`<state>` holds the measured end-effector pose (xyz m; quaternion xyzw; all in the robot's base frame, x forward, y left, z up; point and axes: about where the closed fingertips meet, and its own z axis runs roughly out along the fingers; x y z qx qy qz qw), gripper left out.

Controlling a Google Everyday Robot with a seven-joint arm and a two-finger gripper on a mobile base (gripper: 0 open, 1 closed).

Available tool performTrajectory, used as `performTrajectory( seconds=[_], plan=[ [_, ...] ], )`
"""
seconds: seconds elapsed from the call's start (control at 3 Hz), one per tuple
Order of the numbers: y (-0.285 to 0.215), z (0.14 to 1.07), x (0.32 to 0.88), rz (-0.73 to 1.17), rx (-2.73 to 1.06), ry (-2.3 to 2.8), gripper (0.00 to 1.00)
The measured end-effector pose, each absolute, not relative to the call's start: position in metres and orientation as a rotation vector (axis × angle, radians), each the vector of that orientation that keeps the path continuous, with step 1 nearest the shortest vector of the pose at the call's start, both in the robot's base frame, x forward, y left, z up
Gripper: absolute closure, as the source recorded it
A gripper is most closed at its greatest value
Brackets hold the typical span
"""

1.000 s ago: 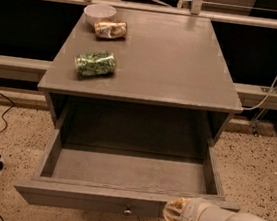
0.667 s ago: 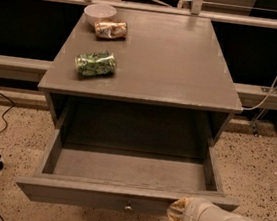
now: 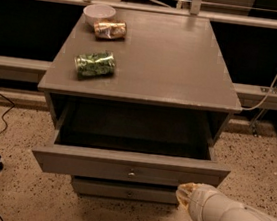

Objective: Close top drawer

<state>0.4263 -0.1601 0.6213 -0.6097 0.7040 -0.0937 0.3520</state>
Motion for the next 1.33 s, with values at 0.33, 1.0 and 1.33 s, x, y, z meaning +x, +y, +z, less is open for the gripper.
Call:
performTrajectory(
  seconds=[0.33,1.0,1.33],
  plan=[
    [-0.154,0.615,0.456,-0.217,-1.587,1.782,1.0],
    [-0.132,0.559,0.512,-0.067,-1.829,1.597,1.0],
    [-0.132,0.559,0.512,-0.067,-1.829,1.597,1.0]
  ],
)
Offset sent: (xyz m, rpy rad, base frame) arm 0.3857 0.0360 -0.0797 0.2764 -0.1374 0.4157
